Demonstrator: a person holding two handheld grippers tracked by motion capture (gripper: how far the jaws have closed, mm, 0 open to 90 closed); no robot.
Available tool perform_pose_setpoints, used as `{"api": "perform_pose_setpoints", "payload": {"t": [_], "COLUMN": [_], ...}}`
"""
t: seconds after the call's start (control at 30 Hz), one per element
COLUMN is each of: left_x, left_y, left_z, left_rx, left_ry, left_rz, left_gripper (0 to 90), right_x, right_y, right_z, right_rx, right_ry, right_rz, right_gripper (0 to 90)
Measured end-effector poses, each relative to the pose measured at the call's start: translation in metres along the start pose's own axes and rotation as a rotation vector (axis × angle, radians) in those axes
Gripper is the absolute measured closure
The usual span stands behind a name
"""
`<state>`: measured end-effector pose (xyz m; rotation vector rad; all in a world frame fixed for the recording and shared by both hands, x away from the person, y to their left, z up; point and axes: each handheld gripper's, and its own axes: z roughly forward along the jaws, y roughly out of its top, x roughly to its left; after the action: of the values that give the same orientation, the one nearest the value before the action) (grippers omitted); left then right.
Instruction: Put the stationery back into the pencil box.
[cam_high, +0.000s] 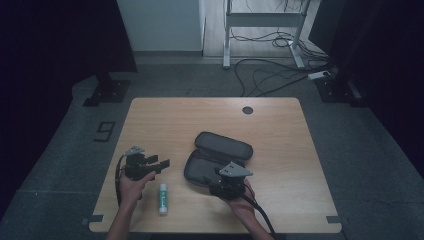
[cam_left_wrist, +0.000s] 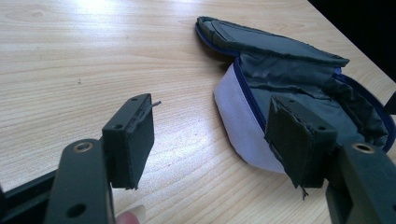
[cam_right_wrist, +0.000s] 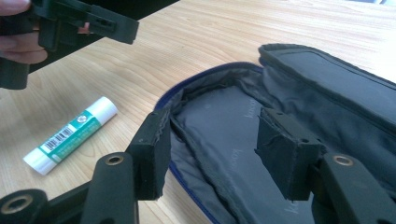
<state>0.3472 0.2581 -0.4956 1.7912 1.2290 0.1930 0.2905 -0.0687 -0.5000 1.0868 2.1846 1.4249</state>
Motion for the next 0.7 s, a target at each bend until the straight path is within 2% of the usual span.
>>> {"api": "perform_pose_setpoints", "payload": {"t": [0.5,0.7], "left_x": [0.003,0.005], "left_y": [-0.001,0.0], "left_z": [-0.005,-0.007], "left_rx": [0.001,0.0], "left_ry": [-0.006,-0.005], "left_rz": [-0.001,-0.005], "left_gripper": [32.5,32.6], "right_x": [0.027,0.031], "right_y": [0.006,0.004], "right_z": [0.018,0.026], "right_rx": [0.018,0.03], "right_ry": [0.06,0.072], "right_rz": [-0.037,-0.028], "right_gripper": [42.6,42.6]}}
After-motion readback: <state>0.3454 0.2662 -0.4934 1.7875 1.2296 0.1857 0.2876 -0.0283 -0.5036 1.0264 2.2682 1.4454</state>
